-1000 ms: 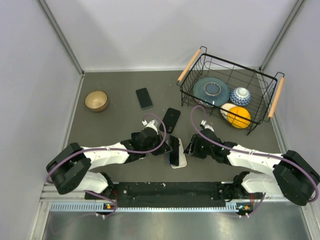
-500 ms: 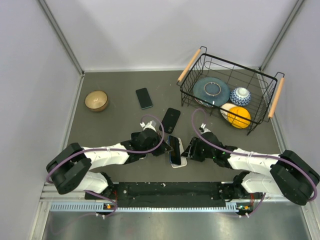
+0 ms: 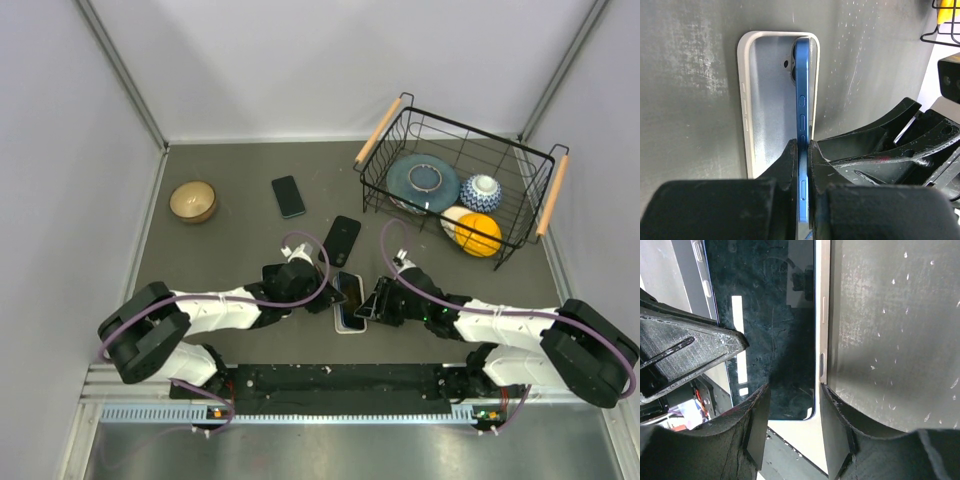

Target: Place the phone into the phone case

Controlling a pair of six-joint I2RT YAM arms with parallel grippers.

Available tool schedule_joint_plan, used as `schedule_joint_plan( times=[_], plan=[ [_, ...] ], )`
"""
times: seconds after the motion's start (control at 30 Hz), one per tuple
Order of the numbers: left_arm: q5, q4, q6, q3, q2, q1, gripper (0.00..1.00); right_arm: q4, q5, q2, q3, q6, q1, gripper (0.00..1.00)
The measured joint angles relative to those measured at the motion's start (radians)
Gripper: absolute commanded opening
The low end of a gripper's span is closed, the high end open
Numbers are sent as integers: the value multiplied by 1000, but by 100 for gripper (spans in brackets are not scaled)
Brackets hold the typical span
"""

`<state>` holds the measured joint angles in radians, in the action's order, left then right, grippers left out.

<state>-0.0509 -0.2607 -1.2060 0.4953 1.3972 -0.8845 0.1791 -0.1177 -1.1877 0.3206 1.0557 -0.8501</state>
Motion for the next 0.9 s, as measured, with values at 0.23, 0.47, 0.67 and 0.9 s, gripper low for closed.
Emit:
schedule_joint_plan(
  times=[0.23, 0.47, 0.67, 0.9],
  plan=[
    [23, 66, 13, 0, 5, -13, 44, 11, 12, 0, -11, 21, -5, 43],
    [51, 248, 90, 104, 8, -19, 53, 14, 22, 0, -13, 23, -6, 43],
    [108, 385, 156, 162, 7, -19, 52, -32, 56, 1, -12, 6, -6, 43],
    [167, 478, 243, 262, 42, -17, 39, -100, 102, -1, 43, -47, -6, 44]
  ],
)
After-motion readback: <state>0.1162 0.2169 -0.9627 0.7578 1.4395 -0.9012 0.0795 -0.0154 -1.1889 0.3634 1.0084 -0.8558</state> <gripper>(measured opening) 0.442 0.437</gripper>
